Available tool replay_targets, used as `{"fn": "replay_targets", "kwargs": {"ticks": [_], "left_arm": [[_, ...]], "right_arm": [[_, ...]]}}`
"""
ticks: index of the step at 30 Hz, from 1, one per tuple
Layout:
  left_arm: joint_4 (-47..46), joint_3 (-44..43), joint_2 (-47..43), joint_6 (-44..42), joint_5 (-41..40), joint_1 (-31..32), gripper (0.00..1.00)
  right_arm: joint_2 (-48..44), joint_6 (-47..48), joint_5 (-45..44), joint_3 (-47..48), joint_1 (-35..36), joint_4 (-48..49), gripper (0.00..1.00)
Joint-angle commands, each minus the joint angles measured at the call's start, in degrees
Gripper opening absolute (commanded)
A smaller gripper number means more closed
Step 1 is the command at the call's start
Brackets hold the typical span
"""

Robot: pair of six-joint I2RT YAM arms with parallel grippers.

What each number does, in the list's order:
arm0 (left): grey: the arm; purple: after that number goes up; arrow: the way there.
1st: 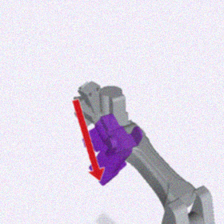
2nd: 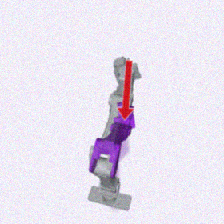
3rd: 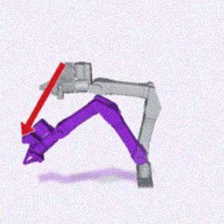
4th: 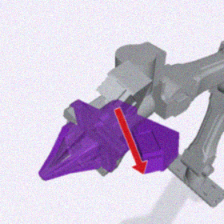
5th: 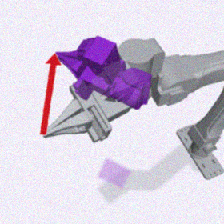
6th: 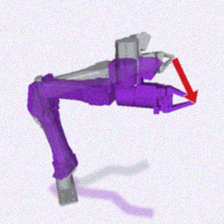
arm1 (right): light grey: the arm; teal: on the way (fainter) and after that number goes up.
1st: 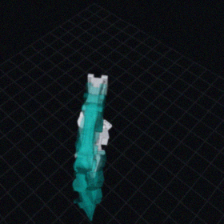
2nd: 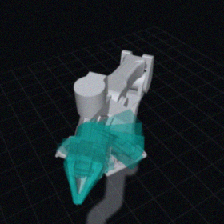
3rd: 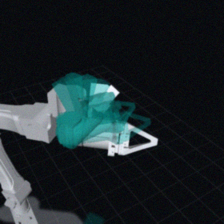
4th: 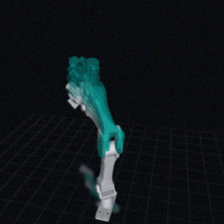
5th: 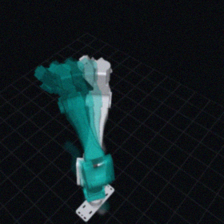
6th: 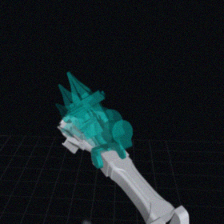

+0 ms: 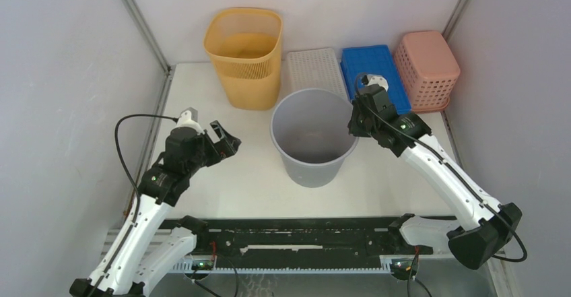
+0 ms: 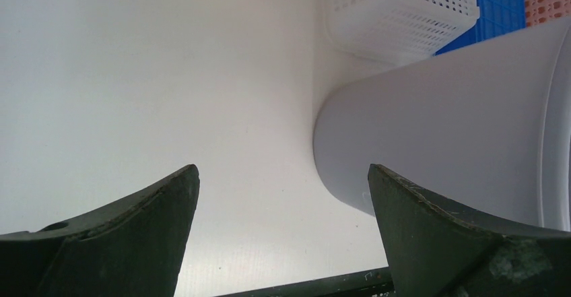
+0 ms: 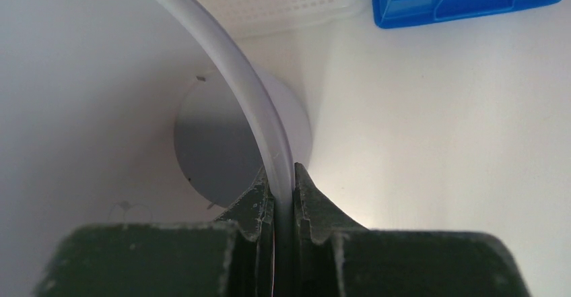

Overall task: Turn the large container upside down
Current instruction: Move the container to the center of the board.

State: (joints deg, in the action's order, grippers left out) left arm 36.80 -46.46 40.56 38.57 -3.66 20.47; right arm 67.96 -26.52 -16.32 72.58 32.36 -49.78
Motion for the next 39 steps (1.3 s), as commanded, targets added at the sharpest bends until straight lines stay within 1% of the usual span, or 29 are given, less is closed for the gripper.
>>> {"fn": "replay_targets", "kwargs": {"ticks": [1, 5, 6, 8, 11, 12, 15, 20, 24, 27, 37, 39], "left_arm": [[-0.77, 0.14, -0.89, -0.44, 0.68, 0.18, 0.99], [-0.59, 0.07, -0.92, -0.42, 0.42, 0.17, 0.99], [-0.46, 0.05, -0.99, -0.42, 0.34, 0.18, 0.99], [-0.50, 0.06, -1.10, -0.40, 0.33, 0.17, 0.99], [-0.54, 0.02, -1.06, -0.27, 0.32, 0.16, 1.00], [-0.56, -0.07, -1.03, -0.28, 0.39, 0.18, 1.00], [-0.59, -0.30, -0.81, -0.27, 0.37, 0.19, 1.00], [-0.59, -0.63, -0.74, -0.26, 0.36, 0.17, 1.00], [-0.67, -0.71, -0.96, -0.26, 0.48, 0.16, 1.00], [-0.72, -0.66, -1.18, -0.34, 0.58, 0.14, 1.00], [-1.54, -0.12, -1.73, -0.83, 1.45, 0.19, 1.00], [-2.19, 0.42, -2.32, -0.66, 1.89, 0.13, 1.00]], "right_arm": [[1.02, -1.65, 0.17, 2.83, -2.01, 7.90, 0.00], [2.13, -1.37, 2.09, 2.83, -3.43, 8.42, 0.00], [2.24, -1.24, 2.42, 2.86, -3.68, 8.34, 0.02], [2.21, -0.89, 3.36, 2.83, -4.08, 8.08, 0.19], [1.56, -0.27, 4.14, 2.83, -4.36, 7.56, 0.38], [1.25, -0.02, 4.42, 2.83, -4.40, 7.51, 0.42], [0.17, 0.47, 5.32, 2.83, -4.73, 7.26, 0.49], [-1.43, 0.73, 5.68, 2.83, -5.01, 6.40, 0.55], [-2.71, 1.01, 5.47, 2.83, -5.24, 5.61, 0.58], [-3.63, 1.10, 5.26, 2.83, -5.37, 5.06, 0.62], [-5.32, 1.36, 5.85, 2.83, -5.55, 4.63, 0.66], [-5.34, 1.38, 5.86, 2.84, -5.53, 4.58, 0.69]]}}
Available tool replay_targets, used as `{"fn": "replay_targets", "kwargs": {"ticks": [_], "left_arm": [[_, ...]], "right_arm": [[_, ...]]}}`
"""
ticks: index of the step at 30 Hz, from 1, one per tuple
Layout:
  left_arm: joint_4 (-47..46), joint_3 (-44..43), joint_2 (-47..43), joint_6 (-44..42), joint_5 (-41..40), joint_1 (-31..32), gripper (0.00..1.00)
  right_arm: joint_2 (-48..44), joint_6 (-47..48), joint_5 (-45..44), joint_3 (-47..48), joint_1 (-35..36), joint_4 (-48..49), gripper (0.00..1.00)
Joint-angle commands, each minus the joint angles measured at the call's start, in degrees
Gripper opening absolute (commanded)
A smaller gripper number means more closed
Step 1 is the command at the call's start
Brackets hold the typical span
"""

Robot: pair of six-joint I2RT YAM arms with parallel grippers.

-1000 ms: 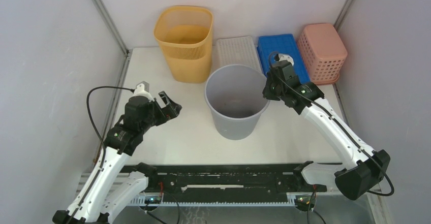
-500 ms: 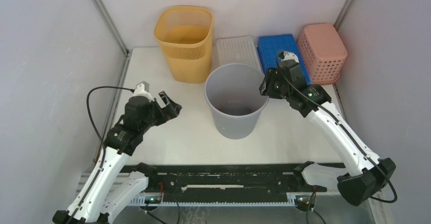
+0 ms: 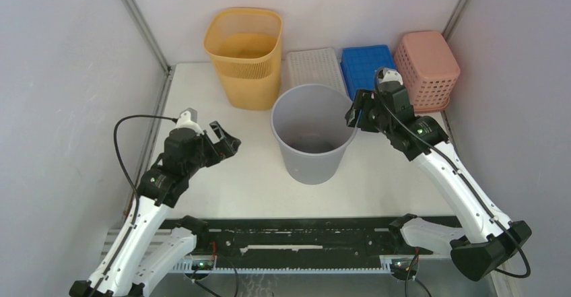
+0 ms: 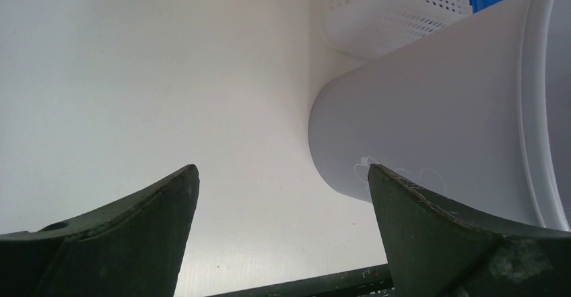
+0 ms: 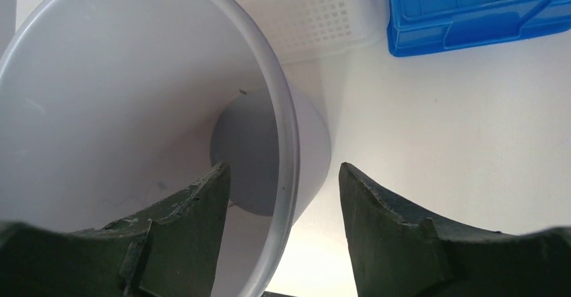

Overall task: Turn the large container upside down
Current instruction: Move the container to the center of the board, then turn the container upside down at the center of the board.

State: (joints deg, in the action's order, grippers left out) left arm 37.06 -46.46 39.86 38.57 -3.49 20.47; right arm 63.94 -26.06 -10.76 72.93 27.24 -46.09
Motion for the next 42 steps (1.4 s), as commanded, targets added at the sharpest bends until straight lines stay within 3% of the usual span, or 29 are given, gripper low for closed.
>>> {"fn": "replay_targets", "kwargs": {"ticks": [1, 4, 6, 7, 22, 24, 29, 31, 42], "left_arm": [[-2.76, 0.67, -1.93, -0.61, 1.97, 0.17, 1.00], [-3.28, 1.31, -2.64, -0.48, 2.04, 0.18, 1.00], [-3.46, 1.49, -2.81, -0.42, 2.23, 0.18, 1.00], [-3.46, 1.38, -2.67, -0.44, 2.43, 0.19, 1.00], [4.07, -4.98, -6.18, -5.12, 8.58, 0.18, 1.00], [5.00, -5.48, -6.66, -5.36, 9.41, 0.16, 1.00], [9.60, -5.73, -7.73, -7.06, 9.45, 0.12, 1.00], [10.82, -5.96, -8.49, -7.82, 9.05, 0.16, 1.00], [13.35, -8.82, -10.63, -9.50, 12.94, 0.17, 1.00]], "right_arm": [[-1.40, 0.86, 0.38, 2.46, -0.40, 0.83, 0.71], [-1.97, 1.01, 0.30, 2.48, -0.45, 0.44, 0.82], [-2.73, 1.13, -0.08, 2.43, -0.48, -0.02, 0.98], [-3.28, 1.12, -0.62, 2.40, -0.52, -0.50, 1.00], [-21.93, -0.27, -2.90, 0.01, -1.04, -14.02, 1.00], [-23.80, -1.42, 0.27, -0.06, -1.03, -15.17, 1.00], [-28.71, -6.66, 22.39, -3.85, -0.93, -9.16, 1.00], [-29.63, -8.86, 27.47, -4.28, -0.88, -7.85, 1.00], [-34.08, -11.04, 31.79, -4.22, -0.78, -5.60, 1.00]]}}
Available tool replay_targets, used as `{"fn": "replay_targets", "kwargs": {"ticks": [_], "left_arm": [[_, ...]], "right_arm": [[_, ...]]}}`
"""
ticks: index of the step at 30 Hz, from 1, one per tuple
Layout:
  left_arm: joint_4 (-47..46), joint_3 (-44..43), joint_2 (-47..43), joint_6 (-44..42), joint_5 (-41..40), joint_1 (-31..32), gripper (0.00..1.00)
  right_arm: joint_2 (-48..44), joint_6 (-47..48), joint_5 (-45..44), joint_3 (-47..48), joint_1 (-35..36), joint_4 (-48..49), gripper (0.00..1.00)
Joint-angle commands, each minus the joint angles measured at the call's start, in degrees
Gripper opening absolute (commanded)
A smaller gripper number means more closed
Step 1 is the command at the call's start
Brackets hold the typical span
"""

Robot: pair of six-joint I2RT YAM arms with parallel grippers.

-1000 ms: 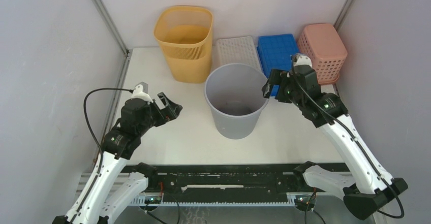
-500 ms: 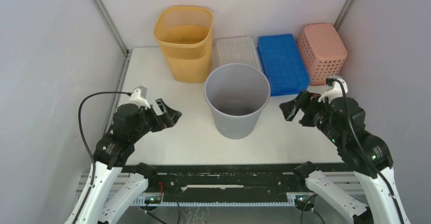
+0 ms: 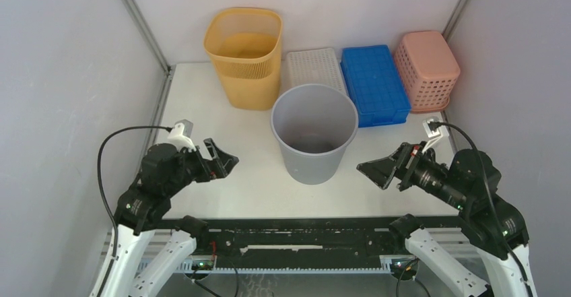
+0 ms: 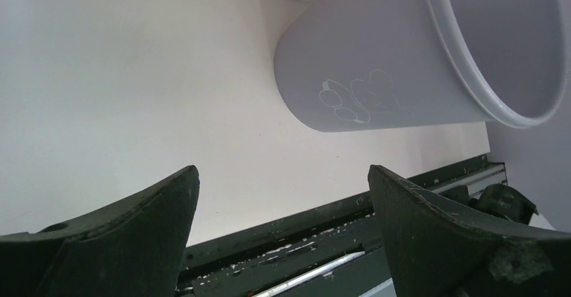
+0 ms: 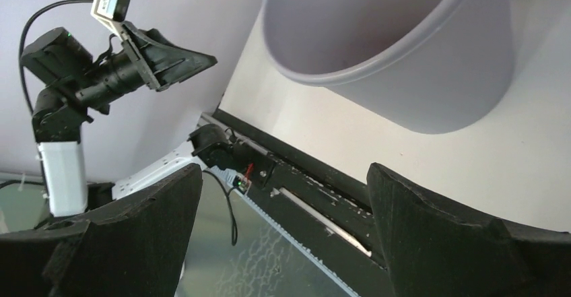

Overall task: Turn the large container upside down
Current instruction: Turn the container upside down at the center of the board.

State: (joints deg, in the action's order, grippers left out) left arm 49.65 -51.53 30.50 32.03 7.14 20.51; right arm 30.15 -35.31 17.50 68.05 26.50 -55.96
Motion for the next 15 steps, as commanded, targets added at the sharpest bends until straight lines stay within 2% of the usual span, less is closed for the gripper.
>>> {"fn": "replay_targets", "kwargs": {"ticks": [1, 9, 15], "left_arm": [[0.64, -3.18, -2.12, -3.10, 2.46, 0.14, 1.00], [0.57, 2.62, -9.52, -3.23, 5.00, 0.12, 1.00], [2.64, 2.51, -13.34, -3.12, 3.22, 0.06, 1.00]], "right_arm": [[0.16, -1.77, 4.14, 0.97, -0.03, 4.61, 1.00], [-3.52, -7.95, 1.17, 1.17, -0.04, 6.84, 1.00], [-5.89, -6.69, 1.45, 2.35, -0.02, 2.38, 1.00]]}}
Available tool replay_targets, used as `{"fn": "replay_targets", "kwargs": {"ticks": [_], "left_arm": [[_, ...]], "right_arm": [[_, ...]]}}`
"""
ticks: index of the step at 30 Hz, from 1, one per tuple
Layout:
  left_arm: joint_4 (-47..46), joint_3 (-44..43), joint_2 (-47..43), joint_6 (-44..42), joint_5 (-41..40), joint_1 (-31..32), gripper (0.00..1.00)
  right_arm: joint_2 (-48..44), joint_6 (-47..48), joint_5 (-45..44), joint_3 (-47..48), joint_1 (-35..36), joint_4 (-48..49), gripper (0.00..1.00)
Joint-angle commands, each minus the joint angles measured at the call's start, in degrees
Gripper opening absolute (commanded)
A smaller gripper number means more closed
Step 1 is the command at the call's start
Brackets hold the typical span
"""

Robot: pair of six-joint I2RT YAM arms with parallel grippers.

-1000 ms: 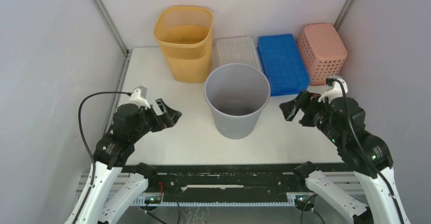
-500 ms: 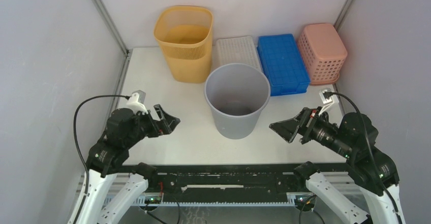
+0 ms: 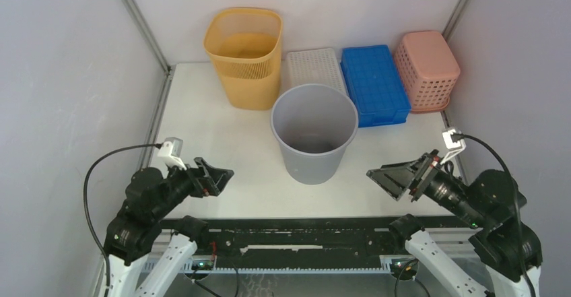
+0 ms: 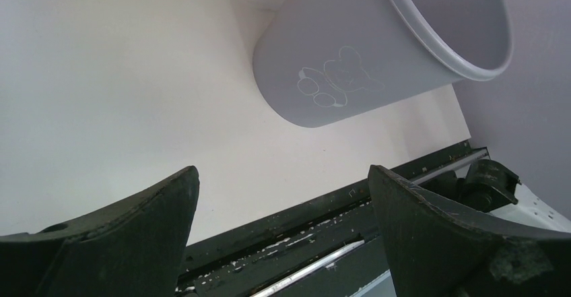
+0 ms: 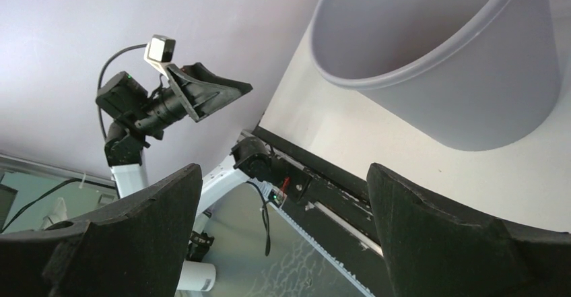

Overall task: Turn the large container upside down
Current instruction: Turn the container upside down at the center of the board.

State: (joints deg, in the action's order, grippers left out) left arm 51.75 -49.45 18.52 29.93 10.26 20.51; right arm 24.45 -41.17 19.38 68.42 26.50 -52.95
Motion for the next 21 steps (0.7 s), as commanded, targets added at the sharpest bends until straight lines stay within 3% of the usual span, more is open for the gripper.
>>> {"fn": "replay_targets", "kwargs": {"ticks": [1, 13, 21], "left_arm": [[0.93, 0.15, -1.40, -0.57, 0.14, 0.07, 1.00], [3.17, -4.82, 3.17, 2.25, -2.14, 0.12, 1.00], [-1.19, -5.03, 8.38, 6.05, -2.94, 0.14, 1.00]], "right_arm": [[0.02, -0.89, 0.11, 1.98, -0.04, -0.97, 1.00], [-3.50, -3.24, 4.17, -1.63, -0.02, 1.79, 1.00], [-5.37, 0.87, 5.62, -7.41, -0.05, 0.74, 1.00]]}}
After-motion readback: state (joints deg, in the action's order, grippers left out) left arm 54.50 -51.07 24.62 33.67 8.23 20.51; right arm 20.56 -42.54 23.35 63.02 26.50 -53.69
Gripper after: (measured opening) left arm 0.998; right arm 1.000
